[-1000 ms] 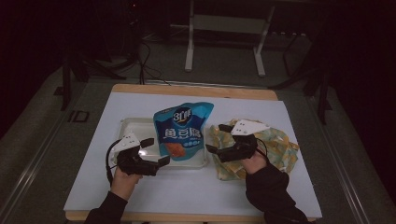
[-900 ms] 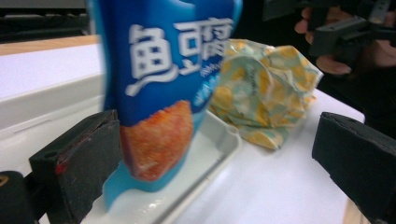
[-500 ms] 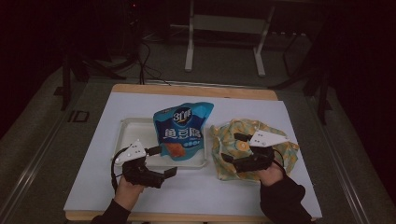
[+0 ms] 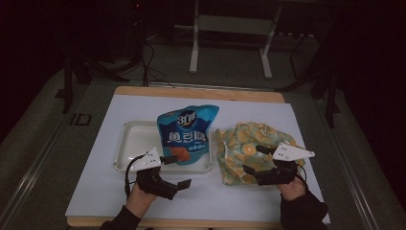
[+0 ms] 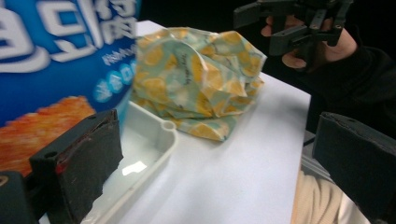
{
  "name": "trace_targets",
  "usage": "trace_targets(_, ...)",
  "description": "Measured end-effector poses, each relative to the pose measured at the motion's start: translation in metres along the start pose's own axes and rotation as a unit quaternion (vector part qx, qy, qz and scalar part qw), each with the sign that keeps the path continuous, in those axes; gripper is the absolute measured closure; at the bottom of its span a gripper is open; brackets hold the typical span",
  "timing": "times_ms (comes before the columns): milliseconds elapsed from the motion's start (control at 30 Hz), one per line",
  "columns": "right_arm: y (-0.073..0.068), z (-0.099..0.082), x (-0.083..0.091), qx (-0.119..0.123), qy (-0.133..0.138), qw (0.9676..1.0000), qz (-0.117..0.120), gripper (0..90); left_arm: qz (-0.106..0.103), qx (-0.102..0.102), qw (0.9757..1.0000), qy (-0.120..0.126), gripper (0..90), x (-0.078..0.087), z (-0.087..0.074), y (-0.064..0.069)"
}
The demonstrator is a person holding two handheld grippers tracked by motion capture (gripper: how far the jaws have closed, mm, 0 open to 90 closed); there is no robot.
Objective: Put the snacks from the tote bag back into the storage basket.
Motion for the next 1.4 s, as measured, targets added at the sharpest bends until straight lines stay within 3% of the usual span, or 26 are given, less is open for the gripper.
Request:
trace_targets(200,0.002,-0.016,0.005,-0.005,-0.007,0.9999,-0.011,14.3,-0.009,-0.009,0.9999,-0.009,2.1,-0.019,-0.002,0.004)
trace_targets(367,0.003,-0.027,0.010,-0.022,-0.002,0.9998,-0.003,14.3,-0.016,-0.015,0.9995,-0.024,2.1,-0.034,-0.008,0.008)
trace_targets(500,0.004,-0.038,0.013,-0.027,-0.002,0.9995,-0.014,14.2,-0.026,-0.021,0.9990,-0.031,2.1,-0.041,-0.010,0.010)
trace_targets(833,0.013,-0.065,0.021,-0.046,-0.004,0.9965,-0.070,14.2,-0.030,-0.035,0.9984,-0.034,2.1,-0.046,-0.013,0.013)
trace_targets(1033,0.017,-0.069,0.026,-0.058,0.006,0.9954,-0.076,14.3,-0.032,-0.030,0.9986,-0.028,2.1,-0.043,-0.015,0.012)
trace_targets(1167,0.021,-0.070,0.029,-0.065,0.016,0.9939,-0.089,14.3,-0.026,-0.038,0.9985,-0.030,2.1,-0.041,-0.016,0.012)
trace_targets(1400,0.021,-0.073,0.025,-0.062,0.004,0.9940,-0.090,14.3,-0.022,-0.040,0.9984,-0.035,2.1,-0.039,-0.020,0.011)
Point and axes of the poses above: each handheld gripper's, and its own axes: x roughly backward along the jaws, z roughly out of its top, y roughly to its right, the point moved 7 cm from there along -x, roughly forward along the jaws, and after that the axes turned 14 degrees about -y, right-handed, at the moved point
